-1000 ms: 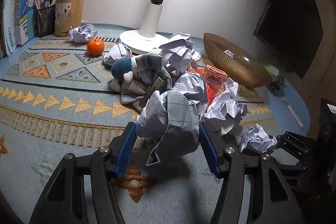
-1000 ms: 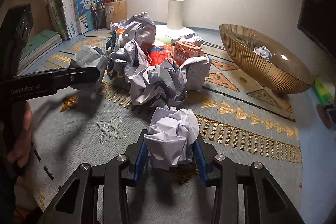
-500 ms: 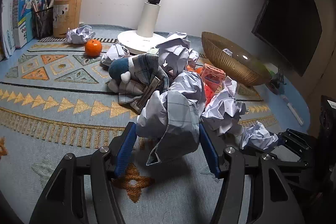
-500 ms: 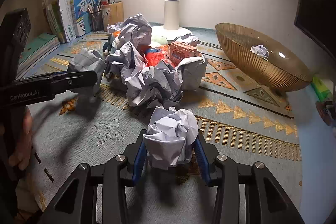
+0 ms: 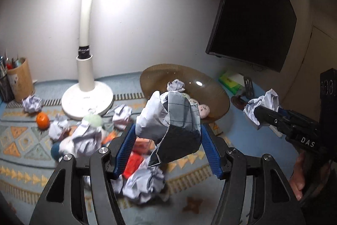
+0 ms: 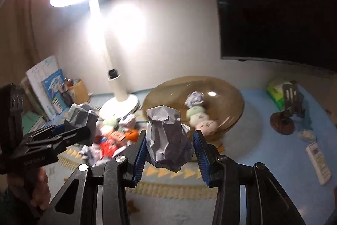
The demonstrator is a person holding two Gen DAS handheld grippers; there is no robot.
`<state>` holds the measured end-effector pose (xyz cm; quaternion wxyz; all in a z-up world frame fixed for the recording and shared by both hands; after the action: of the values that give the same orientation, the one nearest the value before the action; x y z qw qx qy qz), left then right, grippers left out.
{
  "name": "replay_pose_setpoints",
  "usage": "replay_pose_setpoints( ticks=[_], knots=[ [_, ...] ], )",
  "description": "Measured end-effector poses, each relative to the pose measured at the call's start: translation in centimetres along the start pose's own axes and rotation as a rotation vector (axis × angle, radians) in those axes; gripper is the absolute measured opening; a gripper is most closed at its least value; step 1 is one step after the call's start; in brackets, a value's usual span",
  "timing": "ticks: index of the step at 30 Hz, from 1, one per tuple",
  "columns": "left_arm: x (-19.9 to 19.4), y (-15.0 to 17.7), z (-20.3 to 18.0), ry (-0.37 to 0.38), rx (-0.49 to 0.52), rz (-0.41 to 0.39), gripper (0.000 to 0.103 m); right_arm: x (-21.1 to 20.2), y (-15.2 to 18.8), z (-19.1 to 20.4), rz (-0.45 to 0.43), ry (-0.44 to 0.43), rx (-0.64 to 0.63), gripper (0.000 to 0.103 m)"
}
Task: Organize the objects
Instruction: 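Carry both paper balls over the amber bowl and open both tools, then move both open tools back toward the pile of paper and plush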
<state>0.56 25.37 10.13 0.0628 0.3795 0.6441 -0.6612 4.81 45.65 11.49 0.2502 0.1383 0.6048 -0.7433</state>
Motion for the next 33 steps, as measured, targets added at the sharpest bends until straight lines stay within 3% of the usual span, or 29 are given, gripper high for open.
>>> replay_pose_setpoints(
  ticks=[4,7,8,9,10,11,12,16,20,22,24,26,31,33],
  knots=[
    [5.5,-3.2,-1.0,0.083,-0.128,0.076,0.060,3.1,-2.7,-2.8,0.037,0.002,0.086,0.042],
    [8.9,-4.4,-1.4,0.091,-0.173,0.095,0.060,6.2,-3.6,-4.3,0.057,-0.009,0.128,0.044],
    [9.8,-4.9,-1.4,0.118,-0.195,0.102,0.062,7.4,-3.9,-4.6,0.070,-0.032,0.132,0.047],
    [10.7,-5.3,-1.2,0.145,-0.226,0.105,0.065,8.5,-4.1,-4.8,0.085,-0.059,0.131,0.061],
    [11.5,-5.7,-1.0,0.146,-0.255,0.113,0.075,9.3,-4.1,-5.0,0.097,-0.067,0.124,0.069],
    [12.2,-6.0,-0.7,0.136,-0.276,0.123,0.077,9.7,-4.1,-5.3,0.102,-0.052,0.115,0.078],
    [12.7,-6.1,-0.3,0.135,-0.292,0.134,0.077,9.8,-4.0,-5.6,0.102,-0.034,0.108,0.078],
    [10.9,-5.1,0.1,0.190,-0.327,0.147,0.077,7.4,-2.8,-5.3,0.068,-0.066,0.111,0.078],
    [4.3,-3.0,0.6,0.176,-0.274,0.063,0.077,4.3,-0.4,-2.3,0.058,-0.154,0.138,0.078],
    [0.3,-1.5,1.3,0.142,-0.237,0.005,0.082,3.0,1.5,-0.1,0.060,-0.197,0.148,0.084],
    [-3.4,0.6,2.7,0.084,-0.214,-0.055,0.103,2.4,4.0,2.1,0.068,-0.229,0.163,0.090],
    [-6.0,3.4,4.6,-0.017,-0.193,-0.084,0.102,2.7,6.8,4.2,0.096,-0.245,0.163,0.091],
    [-5.4,10.2,11.6,-0.267,-0.245,-0.002,0.102,5.3,12.2,7.3,0.120,-0.103,0.031,0.091],
    [-3.9,12.3,13.9,-0.320,-0.289,0.037,0.102,6.4,13.7,8.0,0.132,-0.013,-0.073,0.091]
  ],
)
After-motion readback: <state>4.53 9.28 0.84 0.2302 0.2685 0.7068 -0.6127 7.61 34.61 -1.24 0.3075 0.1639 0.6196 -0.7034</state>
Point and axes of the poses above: each gripper's, at about its wrist camera, not at the fingertips, and x roughly the way its jaws point, z to its left, y to its underside, the point moved 6 cm from there along x, roughly the way its jaws point, and after that the axes turned 10 degrees about -y, right-handed, at the moved point
